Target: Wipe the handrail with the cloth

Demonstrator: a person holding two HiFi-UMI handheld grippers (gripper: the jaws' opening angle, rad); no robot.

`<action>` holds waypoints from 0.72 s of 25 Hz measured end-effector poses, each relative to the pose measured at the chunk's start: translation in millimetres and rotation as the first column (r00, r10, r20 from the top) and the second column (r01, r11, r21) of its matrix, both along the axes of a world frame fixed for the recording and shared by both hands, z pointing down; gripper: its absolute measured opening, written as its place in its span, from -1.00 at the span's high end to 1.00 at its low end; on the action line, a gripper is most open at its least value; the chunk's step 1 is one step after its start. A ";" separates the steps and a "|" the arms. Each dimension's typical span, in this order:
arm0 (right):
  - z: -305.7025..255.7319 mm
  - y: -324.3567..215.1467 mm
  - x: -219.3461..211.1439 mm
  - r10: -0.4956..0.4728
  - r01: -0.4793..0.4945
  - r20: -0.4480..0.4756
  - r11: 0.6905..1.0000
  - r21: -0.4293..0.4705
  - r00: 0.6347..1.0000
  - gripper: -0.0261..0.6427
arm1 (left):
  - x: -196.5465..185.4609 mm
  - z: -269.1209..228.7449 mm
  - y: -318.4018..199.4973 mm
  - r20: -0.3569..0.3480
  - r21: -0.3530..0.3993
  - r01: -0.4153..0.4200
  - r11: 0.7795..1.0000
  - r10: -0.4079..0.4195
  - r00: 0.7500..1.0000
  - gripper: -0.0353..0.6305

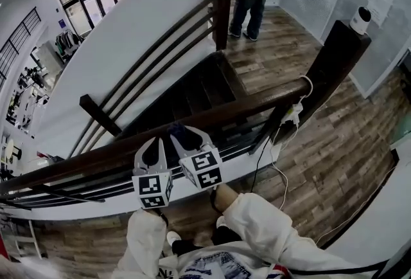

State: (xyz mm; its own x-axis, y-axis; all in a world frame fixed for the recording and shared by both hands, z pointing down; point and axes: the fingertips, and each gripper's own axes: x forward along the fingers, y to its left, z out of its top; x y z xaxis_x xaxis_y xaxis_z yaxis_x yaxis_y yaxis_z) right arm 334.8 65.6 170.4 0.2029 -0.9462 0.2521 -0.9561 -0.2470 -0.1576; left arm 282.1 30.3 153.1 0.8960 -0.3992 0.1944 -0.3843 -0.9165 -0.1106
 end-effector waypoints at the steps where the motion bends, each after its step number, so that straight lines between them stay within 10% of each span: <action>1: -1.6 6.0 9.7 0.013 -0.013 -0.002 1.000 0.005 1.000 0.49 | 8.6 -1.1 5.9 -0.006 -0.006 -0.011 1.000 0.011 1.000 0.89; 18: -7.4 105.0 147.5 0.208 -0.208 0.000 0.978 0.012 0.978 0.48 | 147.5 -4.8 106.7 -0.025 -0.029 -0.243 0.970 0.243 0.970 0.89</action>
State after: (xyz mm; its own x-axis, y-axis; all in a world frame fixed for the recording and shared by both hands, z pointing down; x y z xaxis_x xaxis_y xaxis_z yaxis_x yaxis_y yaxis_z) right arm 482.4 170.6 162.9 0.3959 -0.8862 0.2407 -0.8841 -0.4387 -0.1608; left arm 429.6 137.0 148.2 0.9694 -0.1630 0.1837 -0.1516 -0.9856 -0.0747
